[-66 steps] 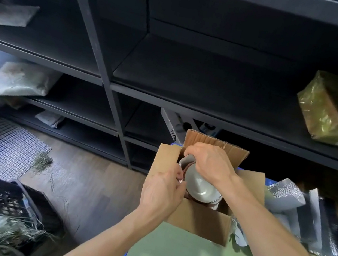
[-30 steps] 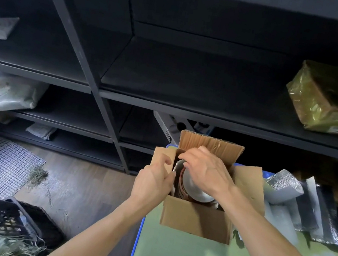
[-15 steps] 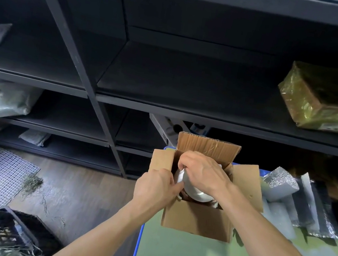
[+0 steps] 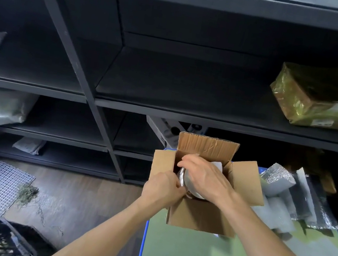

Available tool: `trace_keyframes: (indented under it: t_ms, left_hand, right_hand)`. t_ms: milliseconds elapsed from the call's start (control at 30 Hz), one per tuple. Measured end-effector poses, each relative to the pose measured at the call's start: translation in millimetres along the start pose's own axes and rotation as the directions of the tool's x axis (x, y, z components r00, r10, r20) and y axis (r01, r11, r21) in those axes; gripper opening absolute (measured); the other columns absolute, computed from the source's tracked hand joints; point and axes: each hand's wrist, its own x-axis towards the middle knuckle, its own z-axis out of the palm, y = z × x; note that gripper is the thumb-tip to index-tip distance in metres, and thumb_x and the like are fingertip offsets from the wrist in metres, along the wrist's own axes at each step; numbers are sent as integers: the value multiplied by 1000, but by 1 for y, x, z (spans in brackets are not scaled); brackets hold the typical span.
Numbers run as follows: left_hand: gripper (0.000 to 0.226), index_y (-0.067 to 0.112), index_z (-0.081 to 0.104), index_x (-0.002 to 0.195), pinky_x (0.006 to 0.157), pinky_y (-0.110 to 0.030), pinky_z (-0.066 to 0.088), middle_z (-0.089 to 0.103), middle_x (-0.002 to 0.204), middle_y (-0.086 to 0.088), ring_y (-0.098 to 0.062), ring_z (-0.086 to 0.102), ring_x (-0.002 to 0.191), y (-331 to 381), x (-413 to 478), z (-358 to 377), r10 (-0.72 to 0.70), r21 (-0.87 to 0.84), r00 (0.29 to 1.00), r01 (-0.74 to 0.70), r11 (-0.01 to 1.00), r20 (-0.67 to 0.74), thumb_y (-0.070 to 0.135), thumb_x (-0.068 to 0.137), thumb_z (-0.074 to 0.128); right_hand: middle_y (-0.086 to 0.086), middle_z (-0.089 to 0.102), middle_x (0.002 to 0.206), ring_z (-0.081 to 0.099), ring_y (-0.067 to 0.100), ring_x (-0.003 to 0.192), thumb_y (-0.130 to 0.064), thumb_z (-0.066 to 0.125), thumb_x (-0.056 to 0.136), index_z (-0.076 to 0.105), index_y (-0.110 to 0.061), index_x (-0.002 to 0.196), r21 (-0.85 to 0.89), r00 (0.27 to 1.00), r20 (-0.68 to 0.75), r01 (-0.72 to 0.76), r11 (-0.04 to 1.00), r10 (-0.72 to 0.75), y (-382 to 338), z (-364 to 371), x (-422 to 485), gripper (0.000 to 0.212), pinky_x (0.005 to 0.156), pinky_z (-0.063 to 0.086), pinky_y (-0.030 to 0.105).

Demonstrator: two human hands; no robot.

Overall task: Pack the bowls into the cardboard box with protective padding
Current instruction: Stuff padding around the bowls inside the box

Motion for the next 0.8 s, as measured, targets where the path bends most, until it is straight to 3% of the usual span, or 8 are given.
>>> trace_keyframes:
  t_ms: [100,167,333,433,633,800]
  left_hand:
    - [37,18,66,72,50,-28,41,63,65,2,-15,52,57,-6,-7,0,65,42,995,-62,997,-81,49,90,58]
    - [32,24,69,81,59,-29,48,69,76,3,-18,61,69,-13,-11,0,102,25,988,-100,995,-113,52,89,58]
    - [27,23,65,80,56,-32,45,62,65,2,-20,53,61,-13,-19,1,199,27,967,-198,980,-159,44,94,54]
    - [28,21,65,81,60,-34,44,65,69,1,-19,54,63,-1,-23,6,262,25,945,-262,965,-197,41,95,52]
    - [32,19,62,75,64,-42,49,64,74,5,-16,57,71,34,-24,34,432,65,869,-430,901,-242,40,90,44]
    - [35,26,67,87,71,-39,47,64,82,8,-17,57,81,88,-37,66,603,59,771,-605,794,-207,46,93,39]
  right_hand:
    - [-4,43,151,42,14,137,3,49,91,51,-21,143,-6,998,-28,-53,999,52,-5,-5,-12,57,109,33,26]
    - [-8,39,154,39,12,138,-1,48,94,49,-24,144,-10,995,-60,-80,997,79,-6,-10,-20,56,104,34,23]
    - [-13,48,144,47,15,129,-5,53,92,56,-26,136,18,981,-141,-134,991,135,0,-17,-48,49,95,49,39]
    - [-8,58,133,56,22,119,0,59,86,61,-24,128,-13,968,-200,-154,988,148,9,-15,-71,48,86,54,43]
    - [-10,62,122,58,18,111,-6,63,89,65,-22,122,-25,945,-267,-204,979,190,30,-24,-123,37,80,53,36]
    - [-14,61,122,57,16,110,-10,60,89,64,-26,120,29,910,-300,-290,956,286,58,-35,-184,36,78,54,37]
